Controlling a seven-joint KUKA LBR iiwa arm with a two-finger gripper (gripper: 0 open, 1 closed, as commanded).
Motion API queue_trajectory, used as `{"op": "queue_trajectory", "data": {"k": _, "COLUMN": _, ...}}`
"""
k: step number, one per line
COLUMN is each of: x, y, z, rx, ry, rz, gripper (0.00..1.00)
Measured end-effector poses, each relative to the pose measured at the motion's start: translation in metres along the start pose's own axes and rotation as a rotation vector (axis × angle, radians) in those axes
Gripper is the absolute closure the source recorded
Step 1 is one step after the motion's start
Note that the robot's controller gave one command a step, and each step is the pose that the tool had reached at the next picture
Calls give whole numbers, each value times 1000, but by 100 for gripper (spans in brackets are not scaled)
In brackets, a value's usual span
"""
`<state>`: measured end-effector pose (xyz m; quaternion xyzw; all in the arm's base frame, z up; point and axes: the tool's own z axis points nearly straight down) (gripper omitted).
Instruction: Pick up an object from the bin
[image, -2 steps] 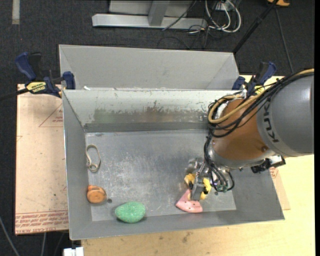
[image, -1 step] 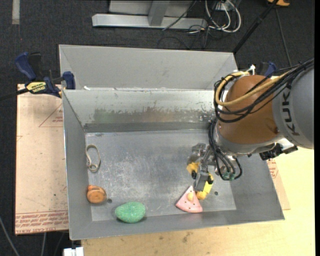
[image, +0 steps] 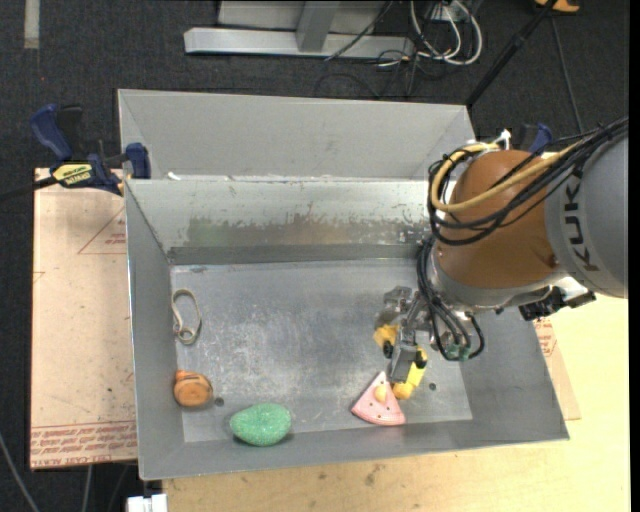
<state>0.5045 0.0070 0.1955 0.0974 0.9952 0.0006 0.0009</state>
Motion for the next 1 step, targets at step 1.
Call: {"op": "queue_trajectory", "data": {"k": 1, "x": -22, "y": -71, "z": -104, "rx": 1, "ry": -2, "rz": 20, "gripper": 100}}
